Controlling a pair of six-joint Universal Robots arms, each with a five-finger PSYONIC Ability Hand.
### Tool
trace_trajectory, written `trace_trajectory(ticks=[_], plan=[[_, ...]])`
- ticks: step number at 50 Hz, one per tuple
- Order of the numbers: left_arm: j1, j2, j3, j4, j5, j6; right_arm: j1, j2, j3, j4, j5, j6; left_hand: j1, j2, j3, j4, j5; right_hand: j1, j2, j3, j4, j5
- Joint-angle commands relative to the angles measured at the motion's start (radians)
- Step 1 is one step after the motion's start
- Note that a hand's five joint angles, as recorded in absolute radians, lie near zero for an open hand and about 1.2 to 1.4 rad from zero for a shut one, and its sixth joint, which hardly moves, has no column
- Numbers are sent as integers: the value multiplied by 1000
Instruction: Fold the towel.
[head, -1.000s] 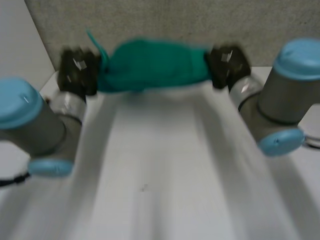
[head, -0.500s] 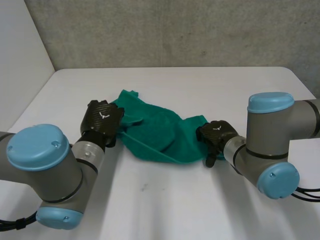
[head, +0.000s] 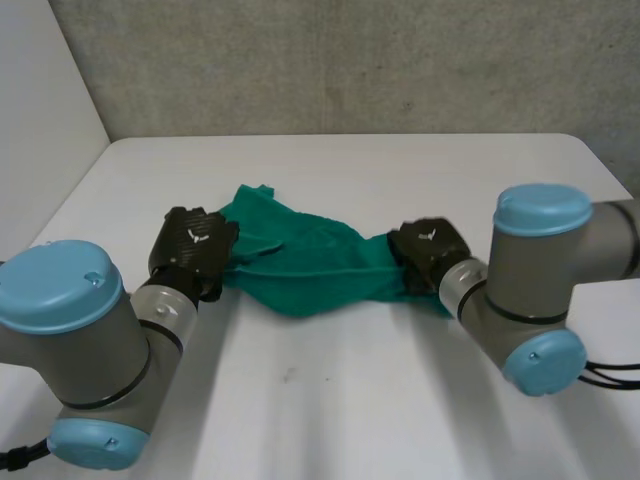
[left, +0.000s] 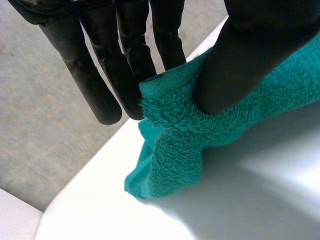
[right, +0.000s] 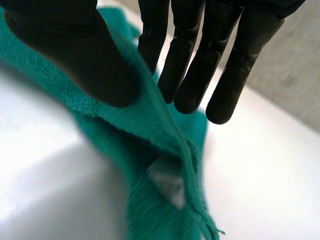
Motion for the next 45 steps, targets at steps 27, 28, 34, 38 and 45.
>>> trace_trajectory(ticks=[27,28,34,38,45], plan=[[7,-159,507,-132,4,-8,16,42,-516,272,17,-202,301,200,206,202,279,418,223,216,206,241],[9,-156,548,-119,4,-4,16,40,-561,254,25,-183,301,200,206,202,279,418,223,216,206,241],[17,-75,723,64,-7,-4,7,-111,-676,-34,59,-62,301,200,206,202,279,418,223,216,206,241],[17,-5,664,105,-20,-17,3,-216,-571,-99,51,-61,301,200,206,202,279,418,223,216,206,241],[4,50,409,75,-59,-56,16,-239,-308,-51,27,-85,301,200,206,202,279,418,223,216,206,241]])
